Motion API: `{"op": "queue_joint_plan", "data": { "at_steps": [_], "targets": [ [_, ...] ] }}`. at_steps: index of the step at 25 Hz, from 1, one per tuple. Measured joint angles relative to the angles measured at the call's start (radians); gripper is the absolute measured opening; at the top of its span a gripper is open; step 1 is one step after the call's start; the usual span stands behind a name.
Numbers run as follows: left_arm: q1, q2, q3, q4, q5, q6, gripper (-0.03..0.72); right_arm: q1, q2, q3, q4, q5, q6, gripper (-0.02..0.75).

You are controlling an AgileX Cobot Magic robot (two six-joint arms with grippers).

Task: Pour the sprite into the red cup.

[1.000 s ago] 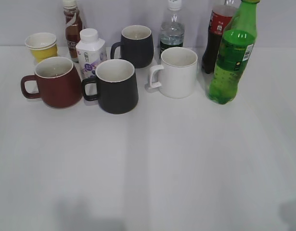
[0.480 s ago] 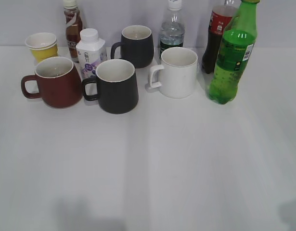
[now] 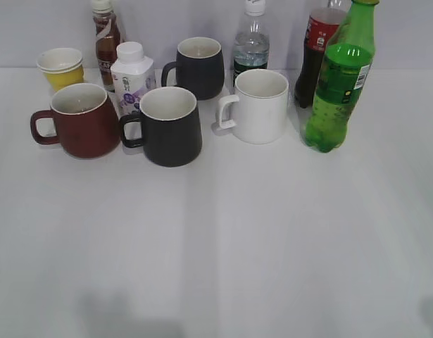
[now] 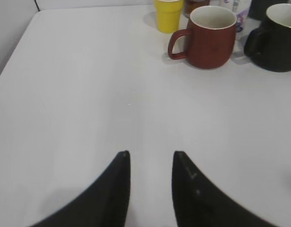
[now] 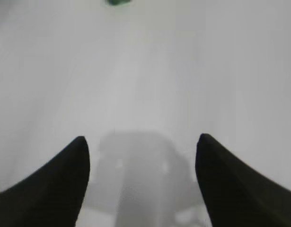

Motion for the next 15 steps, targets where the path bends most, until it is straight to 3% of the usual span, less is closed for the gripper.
{"op": "queue_joint_plan", "data": {
  "at_steps": [3,15],
  "targets": [
    [0.018,0.000,0.000,0.000,0.000,0.000,0.239,-0.067,-0.057,0.000,-0.001,0.000,-0.001,0.520],
    [0.020,0.000,0.000,0.001,0.000,0.000,0.239,-0.076,-0.115,0.000,0.000,0.000,-0.002,0.521]
  ]
}}
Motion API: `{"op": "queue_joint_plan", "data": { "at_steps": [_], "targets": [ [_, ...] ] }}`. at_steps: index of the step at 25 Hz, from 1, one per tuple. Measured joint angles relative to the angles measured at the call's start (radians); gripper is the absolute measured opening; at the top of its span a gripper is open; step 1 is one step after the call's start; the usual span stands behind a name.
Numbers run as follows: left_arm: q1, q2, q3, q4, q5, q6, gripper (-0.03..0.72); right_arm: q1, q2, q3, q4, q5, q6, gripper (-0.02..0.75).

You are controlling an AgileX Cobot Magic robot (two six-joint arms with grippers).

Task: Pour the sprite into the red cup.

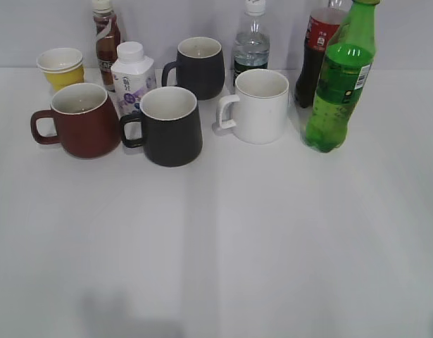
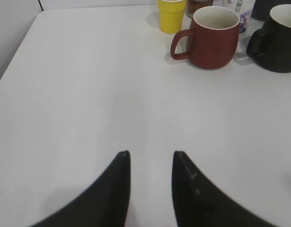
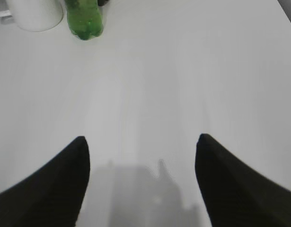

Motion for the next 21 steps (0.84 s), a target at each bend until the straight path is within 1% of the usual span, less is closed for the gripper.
{"op": "queue_joint_plan", "data": {
  "at_steps": [21],
  "targets": [
    [0.000,0.000,0.000,0.000,0.000,0.000,0.239,0.000,0.000,0.000,0.001,0.000,-0.001,0.520]
  ]
}}
